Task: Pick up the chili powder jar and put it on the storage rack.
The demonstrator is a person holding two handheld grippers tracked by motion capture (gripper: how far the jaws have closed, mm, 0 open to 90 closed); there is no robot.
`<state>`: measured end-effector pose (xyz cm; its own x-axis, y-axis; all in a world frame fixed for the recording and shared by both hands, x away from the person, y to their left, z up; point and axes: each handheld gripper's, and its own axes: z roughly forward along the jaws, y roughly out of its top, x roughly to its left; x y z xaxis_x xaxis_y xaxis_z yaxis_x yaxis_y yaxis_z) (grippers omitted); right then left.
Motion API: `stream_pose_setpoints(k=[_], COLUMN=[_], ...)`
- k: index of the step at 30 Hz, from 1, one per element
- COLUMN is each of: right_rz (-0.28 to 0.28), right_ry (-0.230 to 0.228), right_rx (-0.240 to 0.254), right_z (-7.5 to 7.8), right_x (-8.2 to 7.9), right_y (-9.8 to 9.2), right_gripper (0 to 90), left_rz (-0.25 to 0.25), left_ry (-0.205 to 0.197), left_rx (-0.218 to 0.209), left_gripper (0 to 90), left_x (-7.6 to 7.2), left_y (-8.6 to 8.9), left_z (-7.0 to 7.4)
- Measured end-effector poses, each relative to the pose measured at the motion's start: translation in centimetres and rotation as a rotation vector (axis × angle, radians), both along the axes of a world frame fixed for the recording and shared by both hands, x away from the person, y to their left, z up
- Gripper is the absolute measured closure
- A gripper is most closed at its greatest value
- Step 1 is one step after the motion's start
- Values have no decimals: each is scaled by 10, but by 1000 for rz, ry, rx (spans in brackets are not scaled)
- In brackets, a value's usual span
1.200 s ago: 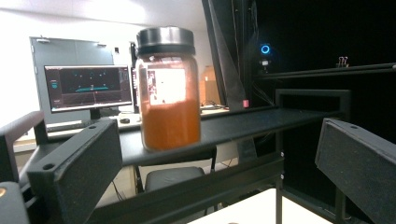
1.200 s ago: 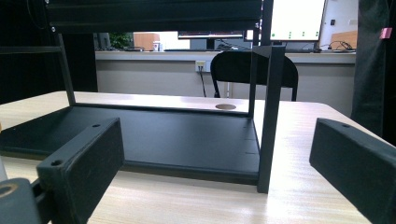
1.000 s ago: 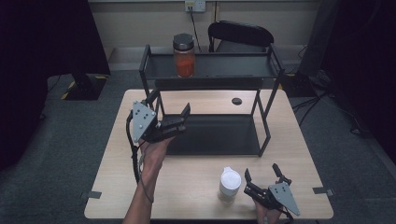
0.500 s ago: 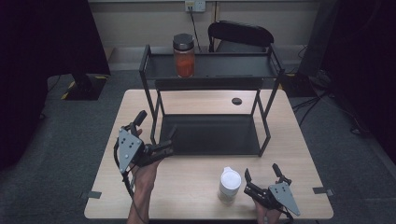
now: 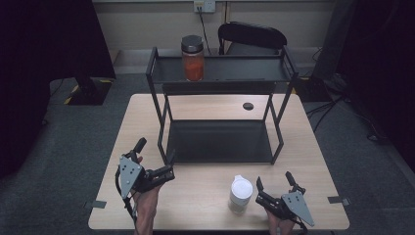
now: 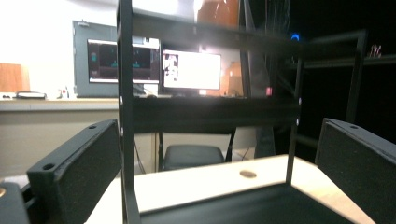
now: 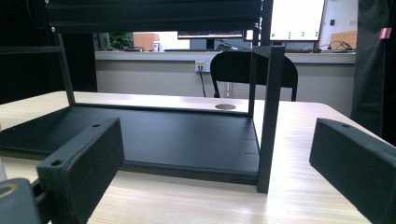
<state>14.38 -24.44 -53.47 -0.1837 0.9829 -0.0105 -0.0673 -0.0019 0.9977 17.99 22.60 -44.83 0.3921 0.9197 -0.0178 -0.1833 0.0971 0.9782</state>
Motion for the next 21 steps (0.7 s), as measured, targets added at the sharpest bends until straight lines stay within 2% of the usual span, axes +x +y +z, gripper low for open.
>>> stream_pose_setpoints(k=[7, 15, 21], right_rz=[0, 0, 0], right_ry=[0, 0, 0], right_rx=[0, 0, 0], right_z=[0, 0, 0], right_x=[0, 0, 0], right_y=[0, 0, 0], right_gripper=[18, 18, 18], left_rz=[1, 16, 29], left_ry=[37, 74, 107], left_rx=[-11, 29, 8], left_gripper=[0, 0, 0], left_x=[-5, -9, -9], left_y=[-4, -8, -10], left_z=[-29, -53, -72])
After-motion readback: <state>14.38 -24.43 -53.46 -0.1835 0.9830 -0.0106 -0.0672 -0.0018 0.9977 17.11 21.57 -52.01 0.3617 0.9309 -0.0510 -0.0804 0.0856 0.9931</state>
